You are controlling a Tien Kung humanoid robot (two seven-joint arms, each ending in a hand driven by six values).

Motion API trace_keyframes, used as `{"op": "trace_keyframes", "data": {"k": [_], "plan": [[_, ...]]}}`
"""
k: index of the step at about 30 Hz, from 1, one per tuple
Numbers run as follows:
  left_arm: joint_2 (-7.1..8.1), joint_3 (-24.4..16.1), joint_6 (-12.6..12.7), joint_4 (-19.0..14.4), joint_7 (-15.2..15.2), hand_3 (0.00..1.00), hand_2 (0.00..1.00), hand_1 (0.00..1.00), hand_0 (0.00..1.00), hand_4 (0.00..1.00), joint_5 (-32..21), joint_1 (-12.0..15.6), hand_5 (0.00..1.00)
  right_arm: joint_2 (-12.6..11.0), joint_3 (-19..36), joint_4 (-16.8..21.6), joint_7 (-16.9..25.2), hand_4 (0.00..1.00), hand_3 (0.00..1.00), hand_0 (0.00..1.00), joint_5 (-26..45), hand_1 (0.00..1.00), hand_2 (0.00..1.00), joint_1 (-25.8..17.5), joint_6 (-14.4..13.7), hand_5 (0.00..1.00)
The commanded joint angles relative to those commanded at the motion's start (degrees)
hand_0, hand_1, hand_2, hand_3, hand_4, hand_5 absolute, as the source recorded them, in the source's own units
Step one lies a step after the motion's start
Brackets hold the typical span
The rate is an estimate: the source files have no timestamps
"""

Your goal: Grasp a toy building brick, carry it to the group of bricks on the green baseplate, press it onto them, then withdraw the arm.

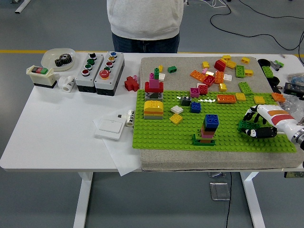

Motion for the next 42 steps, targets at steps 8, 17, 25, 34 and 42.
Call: {"op": "trace_keyframes", "data": {"k": [8, 17, 25, 34, 42], "plan": [[0.14, 0.43, -0.14, 0.02, -0.21, 0.783, 0.641, 0.537, 0.398, 0.791, -0.24, -0.09, 0.910, -0.09, 0.31, -0.45, 0.39, 0.752, 0.508, 0.295, -0.81, 0.399, 0.499, 0.38, 0.71, 0.426], [0.10, 0.44, -0.13, 0.07, -0.29, 0.784, 0.639, 0.536, 0.397, 0.789, -0.39, -0.17, 0.907, -0.54, 1.41, 1.51, 0.33, 0.743, 0.512, 0.292, -2.11, 0.396, 0.499, -0.60, 0.88, 0.387], [0.06, 0.29, -0.15, 0.09, -0.28, 0.782, 0.639, 0.534, 0.398, 0.790, -0.31, -0.21, 0.908, -1.03, 2.79, 3.77, 0.46, 0.786, 0.578, 0.381, -4.02, 0.480, 0.565, -1.79, -0.46, 0.376], [0.06, 0.24, -0.21, 0.11, -0.30, 0.782, 0.639, 0.536, 0.398, 0.789, -0.24, -0.26, 0.907, -1.16, 2.19, 2.89, -0.26, 0.998, 0.813, 0.553, -5.43, 0.628, 0.718, -1.19, 1.15, 0.422], [0.05, 0.23, -0.22, 0.10, -0.31, 0.782, 0.640, 0.536, 0.398, 0.790, -0.25, -0.25, 0.908, -0.89, 1.52, 2.42, -0.85, 0.998, 0.814, 0.560, -5.24, 0.632, 0.722, -1.18, 2.17, 0.421]]}}
